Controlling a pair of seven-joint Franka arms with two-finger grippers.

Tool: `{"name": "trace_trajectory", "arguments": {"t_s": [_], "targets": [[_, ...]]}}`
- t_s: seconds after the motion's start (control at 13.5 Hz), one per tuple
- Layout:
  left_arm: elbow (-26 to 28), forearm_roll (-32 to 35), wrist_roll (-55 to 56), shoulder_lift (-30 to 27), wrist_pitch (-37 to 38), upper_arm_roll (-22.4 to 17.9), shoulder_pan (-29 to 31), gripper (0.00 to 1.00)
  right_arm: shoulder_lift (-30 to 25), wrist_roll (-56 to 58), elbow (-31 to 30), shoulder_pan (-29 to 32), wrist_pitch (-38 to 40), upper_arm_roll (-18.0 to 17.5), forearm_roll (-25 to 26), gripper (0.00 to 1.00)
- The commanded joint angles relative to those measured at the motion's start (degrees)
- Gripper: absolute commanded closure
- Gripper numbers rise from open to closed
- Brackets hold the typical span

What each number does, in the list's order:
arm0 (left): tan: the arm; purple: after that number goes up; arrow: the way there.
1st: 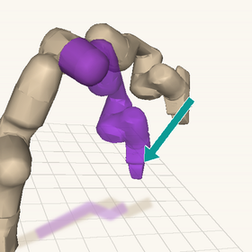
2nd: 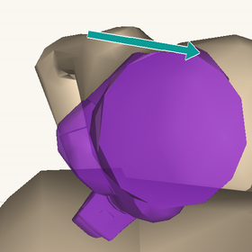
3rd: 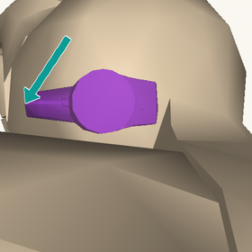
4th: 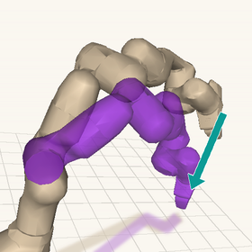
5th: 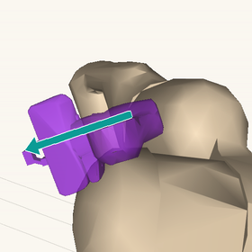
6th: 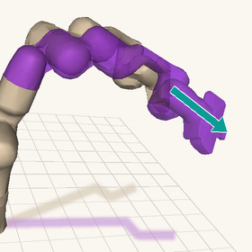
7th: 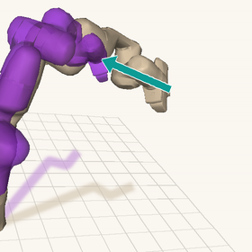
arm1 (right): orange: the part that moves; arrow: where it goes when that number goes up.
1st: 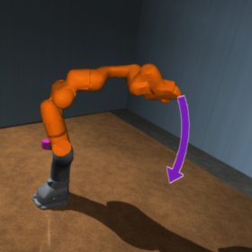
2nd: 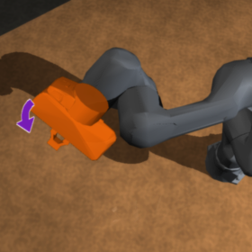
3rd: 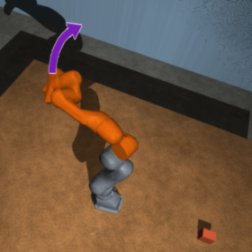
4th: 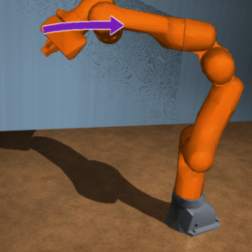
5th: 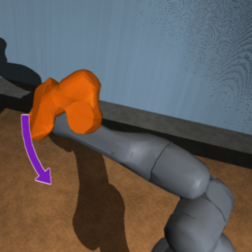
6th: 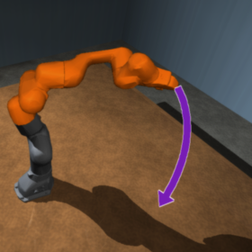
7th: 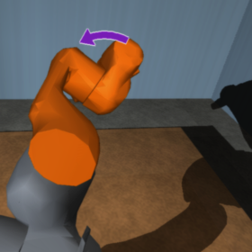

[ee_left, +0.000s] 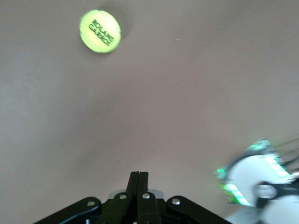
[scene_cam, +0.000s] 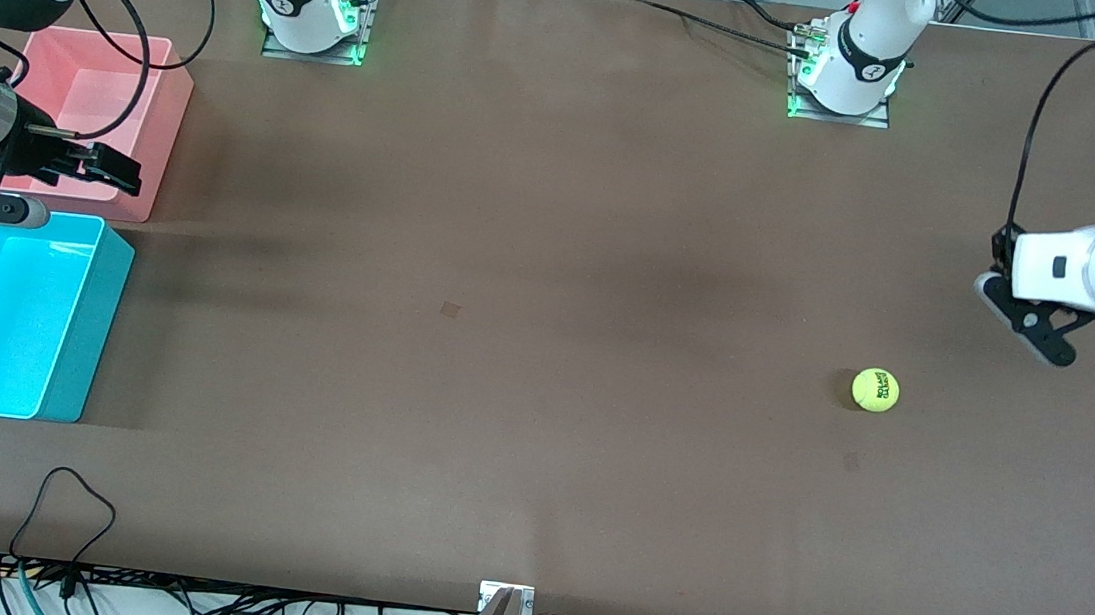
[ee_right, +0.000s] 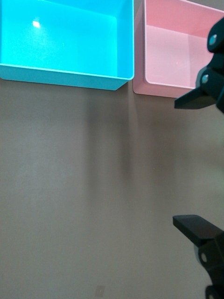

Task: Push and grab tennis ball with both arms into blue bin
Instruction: 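Lower the left gripper beside the yellow-green tennis ball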

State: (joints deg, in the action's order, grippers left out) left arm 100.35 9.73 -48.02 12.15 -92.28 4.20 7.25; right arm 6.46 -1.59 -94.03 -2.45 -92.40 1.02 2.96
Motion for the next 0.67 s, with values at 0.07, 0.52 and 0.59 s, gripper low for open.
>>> {"name": "trace_trajectory", "arguments": {"t_s": [0.07,0.52,0.59], "targets": [[8.44,10.1,-11.73,2.77,-17.36,0.28,0.22,1.0,0.31,0.62,0.96,-1.41,1.08,0.03,0.56,0.0],[9.33,10.66,-33.9,13.5,-40.05,0.45,4.0,1.0,0.58,0.71,0.96,-1.24,1.17,0.03,0.56,0.0],[10.38,10.57,-33.9,14.12,-43.04,0.54,4.27,1.0,0.58,0.71,0.96,-1.24,1.17,0.03,0.56,0.0]]}}
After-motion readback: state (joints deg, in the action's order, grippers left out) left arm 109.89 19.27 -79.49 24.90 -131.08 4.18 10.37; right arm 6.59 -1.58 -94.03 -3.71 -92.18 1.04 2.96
